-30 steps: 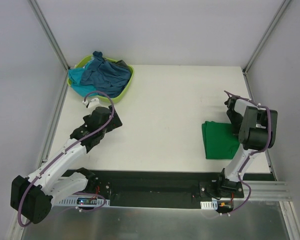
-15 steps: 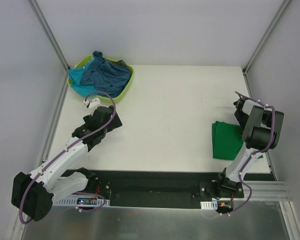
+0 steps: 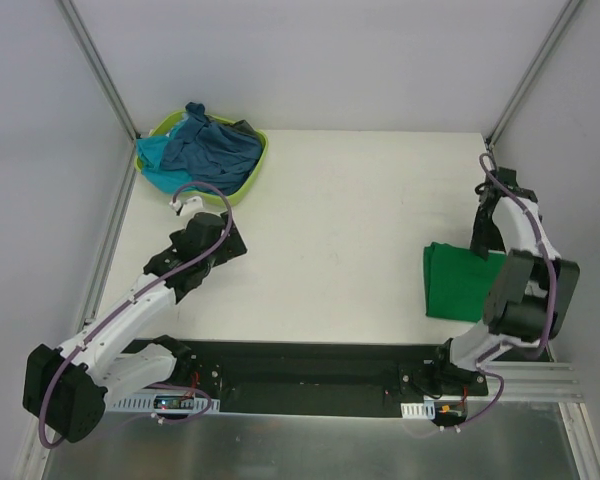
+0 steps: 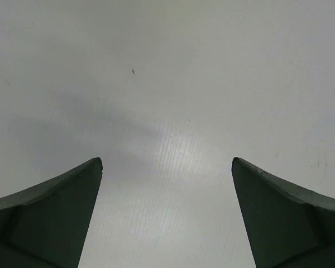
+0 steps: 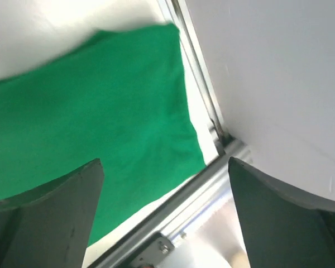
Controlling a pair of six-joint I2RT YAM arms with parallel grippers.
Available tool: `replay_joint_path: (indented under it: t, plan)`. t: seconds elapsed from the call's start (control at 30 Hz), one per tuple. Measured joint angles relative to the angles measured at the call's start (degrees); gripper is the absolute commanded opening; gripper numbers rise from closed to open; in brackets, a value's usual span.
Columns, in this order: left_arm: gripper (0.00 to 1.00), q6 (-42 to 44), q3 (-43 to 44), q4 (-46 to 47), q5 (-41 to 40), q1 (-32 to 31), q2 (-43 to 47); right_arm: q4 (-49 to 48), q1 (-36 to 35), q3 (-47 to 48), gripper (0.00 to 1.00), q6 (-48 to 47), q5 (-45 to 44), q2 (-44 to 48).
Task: Fold and stack the t-shirts
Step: Put the neatly folded tshirt into the corner of the board with the right arm
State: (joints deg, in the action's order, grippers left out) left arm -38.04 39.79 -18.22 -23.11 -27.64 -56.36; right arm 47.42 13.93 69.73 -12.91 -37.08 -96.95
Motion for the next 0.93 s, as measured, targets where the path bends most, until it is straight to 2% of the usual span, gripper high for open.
replay_joint_path:
  t: [0.13, 0.23, 0.3, 0.4, 0.47, 0.57, 0.67, 0.93]
  plan:
    - [0.99, 0.2, 0.0, 0.0, 3.3, 0.0, 1.4, -6.5, -2.6, -2.3, 0.96, -0.4, 16.0, 19.3]
    - [0.99, 0.2, 0.0, 0.1, 5.4, 0.0, 3.2, -17.9, -2.9, -11.6, 0.96, 1.1, 37.3, 38.6]
    - [0.99, 0.2, 0.0, 0.2, 6.6, 0.0, 4.6, -25.3, -3.3, -17.8, 0.96, 4.2, 50.1, 46.7]
    - [0.99, 0.2, 0.0, 0.3, 8.5, 0.0, 6.1, -36.4, -5.8, -26.1, 0.96, 10.1, 65.9, 51.5]
    - [0.99, 0.1, -0.5, 0.5, 9.7, 0.0, 7.1, -41.3, -7.4, -31.0, 0.96, 13.6, 72.7, 51.8]
    - [0.99, 0.1, -3.0, 0.9, 11.4, 0.0, 9.2, -44.9, -7.9, -37.2, 0.96, 17.3, 79.5, 51.8]
    - [0.99, 0.0, -5.9, 0.7, 12.3, 0.0, 11.0, -46.0, -8.0, -40.9, 0.96, 20.1, 82.6, 51.9]
    - [0.99, -1.3, -9.4, 0.3, 14.8, 0.0, 14.7, -49.6, -8.0, -43.6, 0.96, 21.4, 82.7, 57.4]
